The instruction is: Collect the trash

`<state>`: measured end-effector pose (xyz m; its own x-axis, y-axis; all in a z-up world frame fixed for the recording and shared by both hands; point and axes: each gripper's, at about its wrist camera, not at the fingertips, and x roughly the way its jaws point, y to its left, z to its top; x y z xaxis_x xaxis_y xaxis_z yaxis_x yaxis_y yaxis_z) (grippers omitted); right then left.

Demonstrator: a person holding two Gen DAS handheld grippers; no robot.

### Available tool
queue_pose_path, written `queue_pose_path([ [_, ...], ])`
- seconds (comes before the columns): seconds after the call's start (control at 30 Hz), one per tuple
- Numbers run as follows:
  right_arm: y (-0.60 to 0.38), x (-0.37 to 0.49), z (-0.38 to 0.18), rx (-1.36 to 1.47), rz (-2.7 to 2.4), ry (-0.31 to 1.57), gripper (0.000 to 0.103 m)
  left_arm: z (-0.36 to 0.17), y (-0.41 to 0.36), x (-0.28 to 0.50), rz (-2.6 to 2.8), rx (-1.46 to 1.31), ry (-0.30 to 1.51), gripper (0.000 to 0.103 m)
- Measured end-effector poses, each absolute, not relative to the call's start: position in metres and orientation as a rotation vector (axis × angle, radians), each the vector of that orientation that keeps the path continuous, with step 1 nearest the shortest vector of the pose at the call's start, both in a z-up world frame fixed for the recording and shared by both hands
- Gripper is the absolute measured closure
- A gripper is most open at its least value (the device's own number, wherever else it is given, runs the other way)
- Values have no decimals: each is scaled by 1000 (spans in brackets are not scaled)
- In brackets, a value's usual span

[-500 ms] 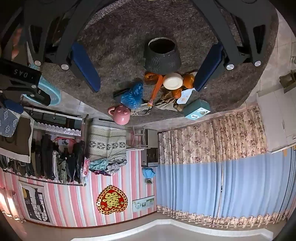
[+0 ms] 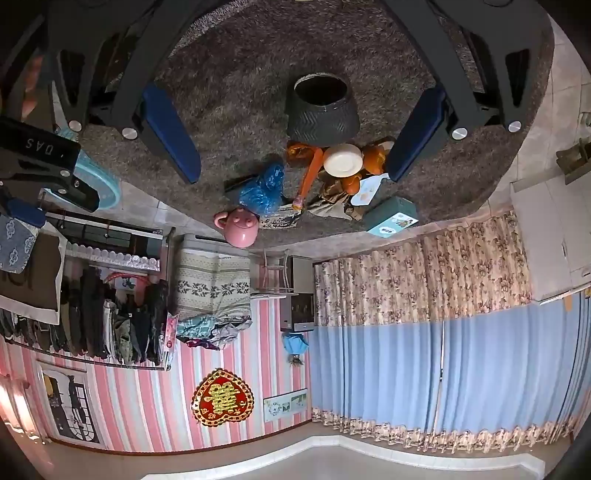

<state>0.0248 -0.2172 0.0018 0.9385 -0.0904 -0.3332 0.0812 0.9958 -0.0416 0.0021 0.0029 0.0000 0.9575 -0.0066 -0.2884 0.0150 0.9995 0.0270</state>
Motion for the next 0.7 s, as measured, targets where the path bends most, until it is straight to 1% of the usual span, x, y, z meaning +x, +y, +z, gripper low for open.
queue_pose_path([
  [0.7,-218,25,2,-26,-88,337,4,0,1,0,-9,34,286,5],
])
